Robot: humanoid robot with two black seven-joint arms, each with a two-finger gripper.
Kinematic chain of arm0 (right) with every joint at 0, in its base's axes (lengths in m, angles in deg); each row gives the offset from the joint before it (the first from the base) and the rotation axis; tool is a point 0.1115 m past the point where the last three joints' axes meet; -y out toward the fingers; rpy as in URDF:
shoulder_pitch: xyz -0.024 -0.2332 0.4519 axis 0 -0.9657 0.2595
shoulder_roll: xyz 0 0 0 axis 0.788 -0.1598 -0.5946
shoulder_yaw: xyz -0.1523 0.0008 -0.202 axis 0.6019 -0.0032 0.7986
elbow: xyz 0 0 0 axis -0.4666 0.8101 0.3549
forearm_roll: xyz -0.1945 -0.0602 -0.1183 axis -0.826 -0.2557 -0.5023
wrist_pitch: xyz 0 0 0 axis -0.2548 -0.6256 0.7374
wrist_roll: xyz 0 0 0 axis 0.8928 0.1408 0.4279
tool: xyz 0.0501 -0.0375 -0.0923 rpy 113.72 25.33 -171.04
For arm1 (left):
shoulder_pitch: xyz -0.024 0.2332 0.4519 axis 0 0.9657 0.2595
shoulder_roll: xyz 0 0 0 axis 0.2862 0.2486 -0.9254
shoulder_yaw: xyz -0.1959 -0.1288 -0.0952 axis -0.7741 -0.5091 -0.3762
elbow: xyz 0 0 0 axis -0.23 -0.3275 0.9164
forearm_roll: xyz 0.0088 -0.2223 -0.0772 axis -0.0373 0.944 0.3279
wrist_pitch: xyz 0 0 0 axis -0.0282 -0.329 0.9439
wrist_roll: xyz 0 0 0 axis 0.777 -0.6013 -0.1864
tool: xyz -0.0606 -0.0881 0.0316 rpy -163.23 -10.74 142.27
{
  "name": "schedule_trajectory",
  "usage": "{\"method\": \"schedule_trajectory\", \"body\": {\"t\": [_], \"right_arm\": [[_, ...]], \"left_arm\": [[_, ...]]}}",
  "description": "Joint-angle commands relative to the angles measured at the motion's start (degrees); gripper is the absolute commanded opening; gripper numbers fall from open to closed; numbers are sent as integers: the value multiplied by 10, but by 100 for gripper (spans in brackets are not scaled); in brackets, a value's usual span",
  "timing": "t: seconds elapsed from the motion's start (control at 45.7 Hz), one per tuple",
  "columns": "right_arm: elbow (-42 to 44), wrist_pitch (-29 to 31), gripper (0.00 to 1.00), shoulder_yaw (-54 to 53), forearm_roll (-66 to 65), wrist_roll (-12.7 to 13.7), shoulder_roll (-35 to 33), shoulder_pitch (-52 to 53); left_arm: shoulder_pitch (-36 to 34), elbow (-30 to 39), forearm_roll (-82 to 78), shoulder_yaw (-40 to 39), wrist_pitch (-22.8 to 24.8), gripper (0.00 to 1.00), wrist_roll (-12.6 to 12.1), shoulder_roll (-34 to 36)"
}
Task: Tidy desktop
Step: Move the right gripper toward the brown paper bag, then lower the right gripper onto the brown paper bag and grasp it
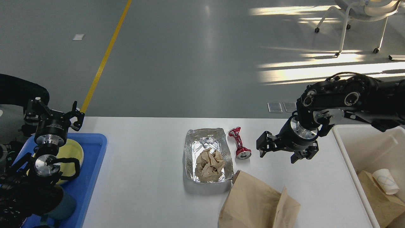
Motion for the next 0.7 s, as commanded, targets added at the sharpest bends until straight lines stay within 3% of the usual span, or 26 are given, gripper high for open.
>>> {"method": "schedule_trajectory", "body": {"t": [0.0,0.306,0.482,0.679], "right_arm": [[-1,0,100,19,0,0,-1,-41],[3,-10,100,25,-7,0,-18,-118],[8,-75,100,21,-7,0,-13,-174],[8,-86,100,21,-8,0,-11,-176]], "left_arm": [[0,0,-1,0,0,96,0,0],[0,0,-1,0,0,96,0,0],[0,0,-1,1,0,96,0,0],[0,0,-1,0,0,96,0,0]]}}
